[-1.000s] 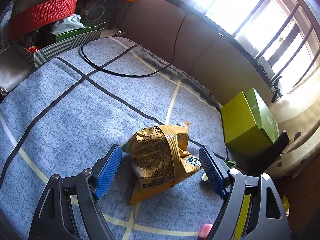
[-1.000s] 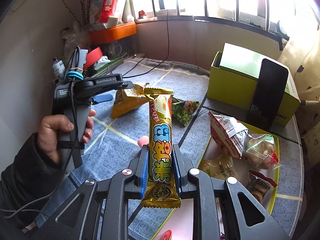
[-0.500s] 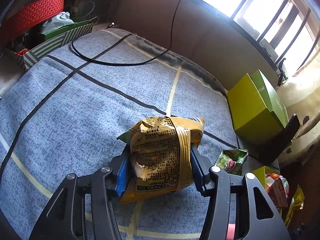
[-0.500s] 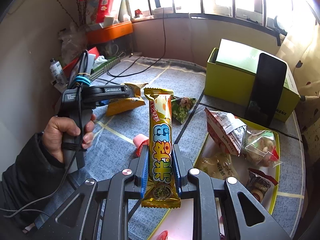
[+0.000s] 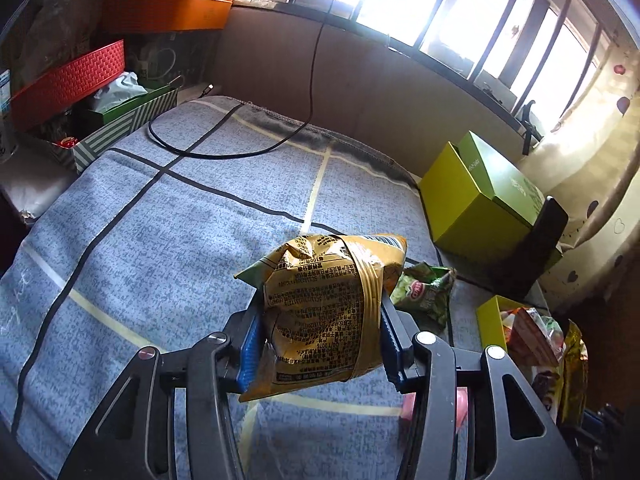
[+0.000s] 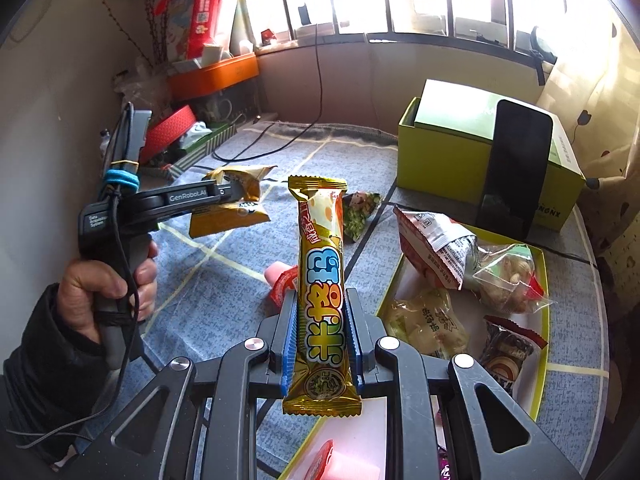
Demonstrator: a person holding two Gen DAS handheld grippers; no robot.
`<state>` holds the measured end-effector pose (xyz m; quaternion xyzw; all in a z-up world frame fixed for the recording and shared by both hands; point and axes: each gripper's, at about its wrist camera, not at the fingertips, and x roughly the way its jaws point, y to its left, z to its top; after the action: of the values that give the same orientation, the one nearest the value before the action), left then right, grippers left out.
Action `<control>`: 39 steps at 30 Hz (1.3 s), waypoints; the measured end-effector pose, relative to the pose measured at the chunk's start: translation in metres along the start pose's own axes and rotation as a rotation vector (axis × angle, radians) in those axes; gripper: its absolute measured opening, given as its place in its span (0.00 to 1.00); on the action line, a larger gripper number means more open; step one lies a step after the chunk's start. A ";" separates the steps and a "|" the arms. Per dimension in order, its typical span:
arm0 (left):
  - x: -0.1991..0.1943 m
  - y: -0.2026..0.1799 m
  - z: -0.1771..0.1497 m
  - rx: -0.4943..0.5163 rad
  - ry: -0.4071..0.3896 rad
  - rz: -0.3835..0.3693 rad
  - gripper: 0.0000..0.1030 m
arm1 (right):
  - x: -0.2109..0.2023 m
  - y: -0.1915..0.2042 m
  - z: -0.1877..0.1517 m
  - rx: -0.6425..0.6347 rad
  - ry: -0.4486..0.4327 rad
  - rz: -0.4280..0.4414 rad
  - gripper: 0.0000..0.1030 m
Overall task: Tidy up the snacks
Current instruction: 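Carry the candy bar with the right gripper while the left carries the chips bag toward the tray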
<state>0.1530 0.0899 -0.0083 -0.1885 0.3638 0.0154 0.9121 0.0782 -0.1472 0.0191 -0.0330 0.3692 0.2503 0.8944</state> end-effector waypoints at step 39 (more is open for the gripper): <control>-0.084 -0.076 -0.076 0.184 0.040 -0.191 0.49 | -0.056 -0.029 -0.040 0.104 -0.056 -0.068 0.19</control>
<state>0.0536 0.0015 0.0226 -0.1382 0.3623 -0.1087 0.9153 0.0322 -0.2057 0.0245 0.0082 0.3551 0.2009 0.9129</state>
